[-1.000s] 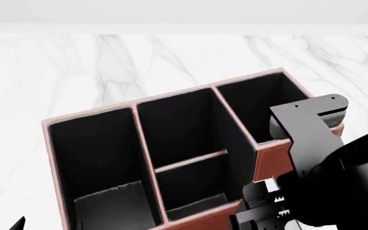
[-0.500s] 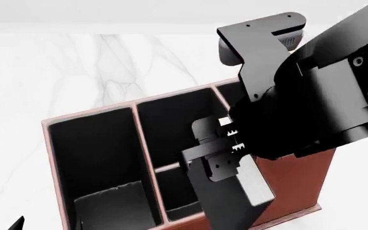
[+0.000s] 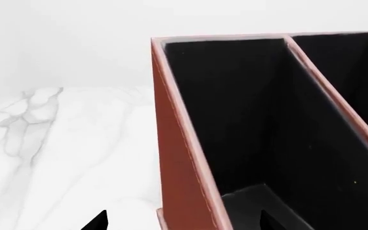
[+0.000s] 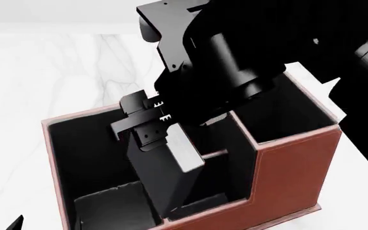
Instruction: Pick up the book and place it in the left compartment of the caddy.
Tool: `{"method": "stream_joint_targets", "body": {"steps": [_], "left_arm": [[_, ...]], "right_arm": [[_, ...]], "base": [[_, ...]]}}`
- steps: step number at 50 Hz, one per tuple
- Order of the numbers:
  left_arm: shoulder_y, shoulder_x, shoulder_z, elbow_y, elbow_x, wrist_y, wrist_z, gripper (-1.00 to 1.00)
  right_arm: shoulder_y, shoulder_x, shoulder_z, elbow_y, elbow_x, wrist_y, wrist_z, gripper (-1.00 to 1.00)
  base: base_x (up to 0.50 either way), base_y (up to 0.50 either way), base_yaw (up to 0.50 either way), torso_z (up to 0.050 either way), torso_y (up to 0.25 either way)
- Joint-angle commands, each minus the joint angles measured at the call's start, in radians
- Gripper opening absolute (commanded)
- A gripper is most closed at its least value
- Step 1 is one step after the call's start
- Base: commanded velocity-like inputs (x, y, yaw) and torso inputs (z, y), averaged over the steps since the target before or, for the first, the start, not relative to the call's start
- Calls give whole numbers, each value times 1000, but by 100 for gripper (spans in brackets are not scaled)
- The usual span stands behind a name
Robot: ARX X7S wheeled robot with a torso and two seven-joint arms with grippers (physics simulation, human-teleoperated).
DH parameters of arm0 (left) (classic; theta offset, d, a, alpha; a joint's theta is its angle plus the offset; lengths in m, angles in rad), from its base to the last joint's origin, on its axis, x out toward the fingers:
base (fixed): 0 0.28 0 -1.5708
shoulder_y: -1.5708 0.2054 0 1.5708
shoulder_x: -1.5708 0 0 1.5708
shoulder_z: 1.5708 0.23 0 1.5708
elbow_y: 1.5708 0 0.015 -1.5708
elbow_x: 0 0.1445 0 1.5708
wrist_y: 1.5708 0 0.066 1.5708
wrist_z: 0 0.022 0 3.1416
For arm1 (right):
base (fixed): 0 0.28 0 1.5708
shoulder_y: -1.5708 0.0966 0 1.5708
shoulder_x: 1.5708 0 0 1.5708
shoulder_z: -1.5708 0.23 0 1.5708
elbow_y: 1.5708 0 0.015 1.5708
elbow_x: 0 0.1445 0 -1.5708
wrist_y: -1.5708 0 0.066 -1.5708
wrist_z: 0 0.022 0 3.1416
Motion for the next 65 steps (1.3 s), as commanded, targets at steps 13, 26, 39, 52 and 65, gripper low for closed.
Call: {"method": "stream_joint_targets", "body": {"steps": [13, 26, 39, 52, 65], "left_arm": [[0, -9, 5, 11, -14, 0, -3, 100], [0, -14, 11, 19, -24, -5, -3, 100], [0, -20, 18, 27, -35, -11, 0, 100], [0, -22, 29, 26, -33, -6, -2, 100], [2, -25, 38, 30, -33, -6, -5, 100]], "right_arm": [[-39, -303, -78, 317, -289, -94, -366, -100], [-107, -304, -90, 301, -285, -227, -308, -100], [-200, -304, -95, 261, -336, -341, -235, -100], [-284, -304, -86, 201, -410, -392, -228, -100], [-328, -304, -81, 171, -448, -404, -222, -100]], "base": [[0, 0, 0, 0, 1], [0, 0, 0, 0, 2], [0, 0, 0, 0, 1], [0, 0, 0, 0, 1], [0, 0, 0, 0, 1]]}}
